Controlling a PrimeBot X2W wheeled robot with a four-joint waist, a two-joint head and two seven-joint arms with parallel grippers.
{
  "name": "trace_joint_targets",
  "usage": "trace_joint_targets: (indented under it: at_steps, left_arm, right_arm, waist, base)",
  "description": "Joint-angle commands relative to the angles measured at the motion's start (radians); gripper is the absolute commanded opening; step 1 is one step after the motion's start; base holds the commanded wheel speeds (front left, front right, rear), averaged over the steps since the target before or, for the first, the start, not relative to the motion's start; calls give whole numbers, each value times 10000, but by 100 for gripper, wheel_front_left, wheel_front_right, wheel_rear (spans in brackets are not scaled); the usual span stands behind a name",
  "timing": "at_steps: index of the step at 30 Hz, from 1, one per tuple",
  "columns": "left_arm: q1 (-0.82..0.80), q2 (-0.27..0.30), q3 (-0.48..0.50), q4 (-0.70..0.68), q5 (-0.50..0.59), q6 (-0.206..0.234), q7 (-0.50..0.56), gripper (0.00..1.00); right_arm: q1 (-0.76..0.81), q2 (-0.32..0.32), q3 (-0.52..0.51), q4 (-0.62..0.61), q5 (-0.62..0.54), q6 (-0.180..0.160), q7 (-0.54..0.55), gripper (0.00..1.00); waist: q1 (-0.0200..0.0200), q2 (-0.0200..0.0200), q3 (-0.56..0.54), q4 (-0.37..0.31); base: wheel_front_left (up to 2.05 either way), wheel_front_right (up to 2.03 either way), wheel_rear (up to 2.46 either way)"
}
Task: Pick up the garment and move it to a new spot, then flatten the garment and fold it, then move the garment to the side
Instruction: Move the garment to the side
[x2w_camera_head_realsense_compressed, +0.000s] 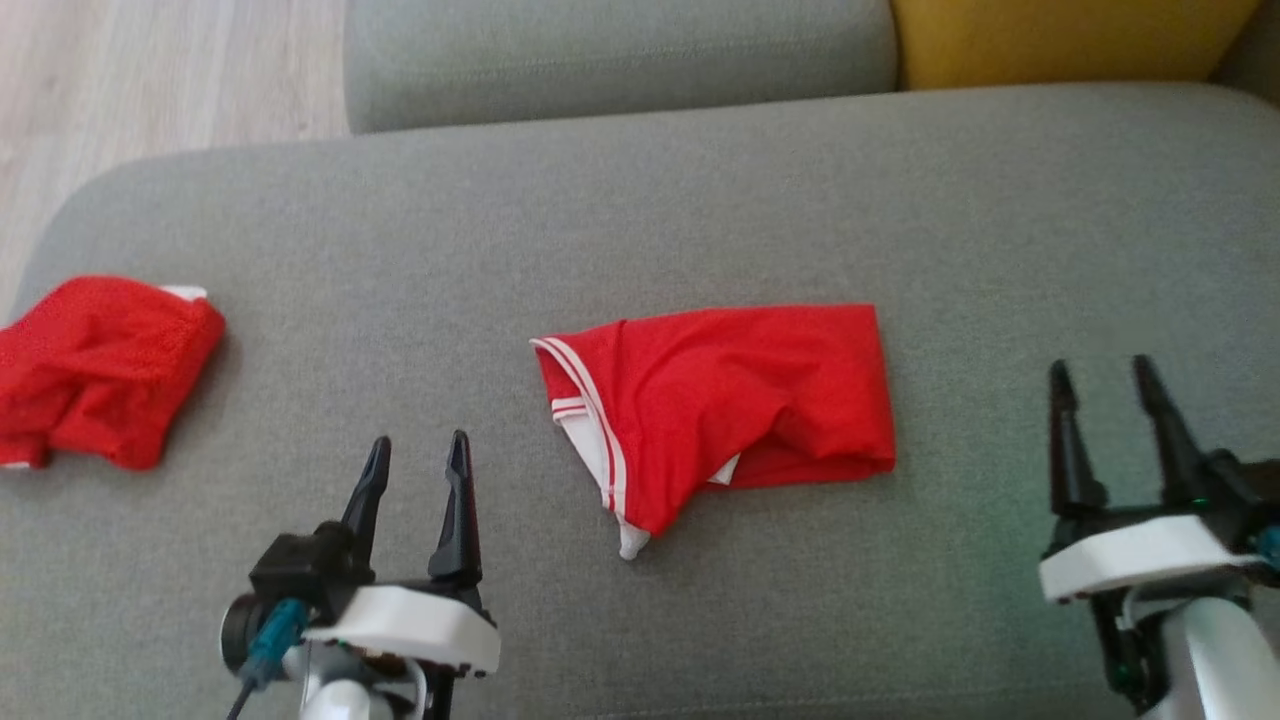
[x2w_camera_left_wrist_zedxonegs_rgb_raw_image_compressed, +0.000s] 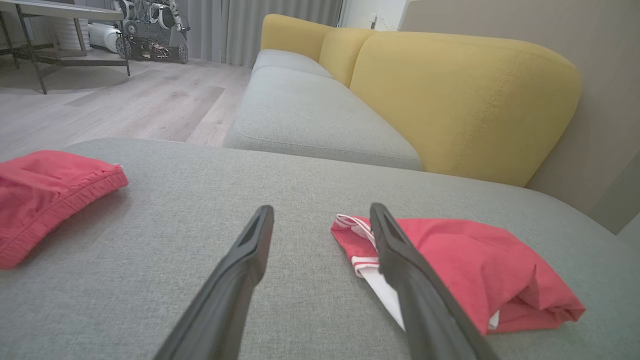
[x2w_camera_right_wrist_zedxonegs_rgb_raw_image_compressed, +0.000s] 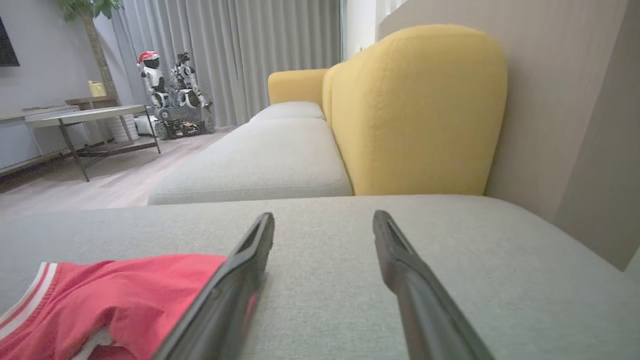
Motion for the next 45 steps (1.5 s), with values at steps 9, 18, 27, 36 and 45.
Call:
trace_joint_targets:
  at_steps: [9, 18, 27, 36, 45]
  left_arm:
    - [-1077, 1, 38, -17, 252, -173, -122, 100]
    - [-1345, 1, -97, 130, 273, -197, -122, 100]
    - [-1489, 1, -202, 201, 288, -188, -122, 100]
    - [-1584, 1, -145, 206, 322, -120, -122, 100]
    - [-1753, 1, -5, 92, 418, -195, -122, 100]
  right_arm:
    - [-1556, 141, 816, 1225, 2246, -9, 2299, 100]
    - [-2334, 423, 988, 2143, 3790, -9, 3266, 100]
    - [-2694, 556, 1372, 2943, 4681, -9, 3798, 100]
    - [-3194, -189, 2417, 3366, 3743, -9, 3246, 0]
    - [-4068, -2237, 3345, 3071, 2030, -9, 2719, 0]
  waist:
    - [0, 0, 769, 361]
    - [0, 0, 1100, 753]
    - [0, 0, 1253, 959]
    - [0, 0, 1287, 850]
    - [0, 0, 1570, 26]
  base:
    - [0, 0, 0]
    - [0, 0, 0]
    - [0, 0, 0]
    - [0, 0, 0]
    - [0, 0, 0]
